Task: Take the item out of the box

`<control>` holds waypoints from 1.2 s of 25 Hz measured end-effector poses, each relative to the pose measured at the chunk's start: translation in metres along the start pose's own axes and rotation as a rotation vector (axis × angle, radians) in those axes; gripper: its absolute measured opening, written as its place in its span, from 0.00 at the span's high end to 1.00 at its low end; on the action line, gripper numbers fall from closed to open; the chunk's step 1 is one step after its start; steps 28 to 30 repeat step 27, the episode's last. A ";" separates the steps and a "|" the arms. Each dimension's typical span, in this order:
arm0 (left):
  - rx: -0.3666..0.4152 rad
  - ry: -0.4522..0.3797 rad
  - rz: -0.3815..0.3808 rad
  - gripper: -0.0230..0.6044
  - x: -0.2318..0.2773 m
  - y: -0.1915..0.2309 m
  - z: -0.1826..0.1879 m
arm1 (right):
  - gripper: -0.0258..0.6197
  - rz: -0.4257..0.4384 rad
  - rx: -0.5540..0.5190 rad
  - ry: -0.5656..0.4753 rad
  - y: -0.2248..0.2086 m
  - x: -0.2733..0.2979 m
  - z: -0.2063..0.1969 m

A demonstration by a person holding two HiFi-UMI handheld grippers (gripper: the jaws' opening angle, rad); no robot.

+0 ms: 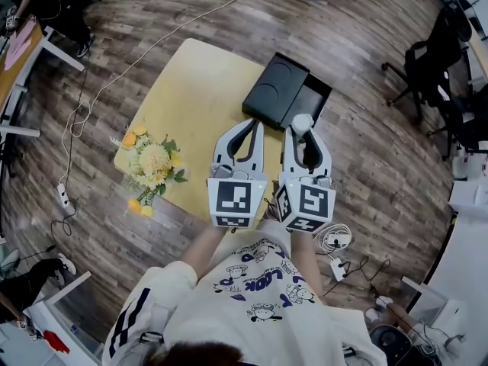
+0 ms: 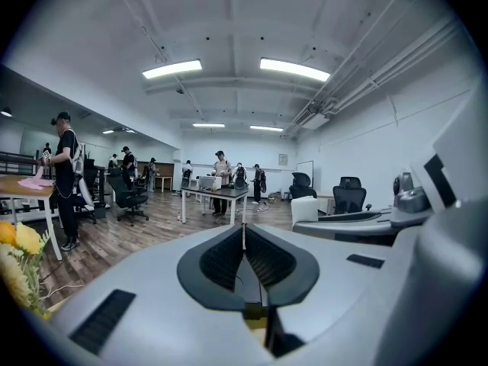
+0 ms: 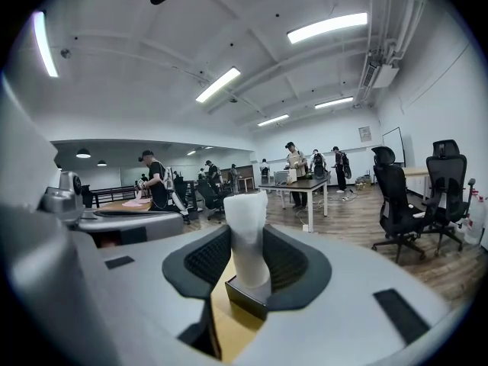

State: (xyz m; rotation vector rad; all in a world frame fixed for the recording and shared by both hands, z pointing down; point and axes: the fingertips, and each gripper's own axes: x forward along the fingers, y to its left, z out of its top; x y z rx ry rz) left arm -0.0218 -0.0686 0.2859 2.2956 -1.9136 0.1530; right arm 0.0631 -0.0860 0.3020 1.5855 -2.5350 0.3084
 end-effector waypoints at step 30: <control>-0.007 0.010 -0.007 0.93 -0.001 -0.010 -0.001 | 0.74 0.003 0.011 0.013 -0.002 -0.004 -0.002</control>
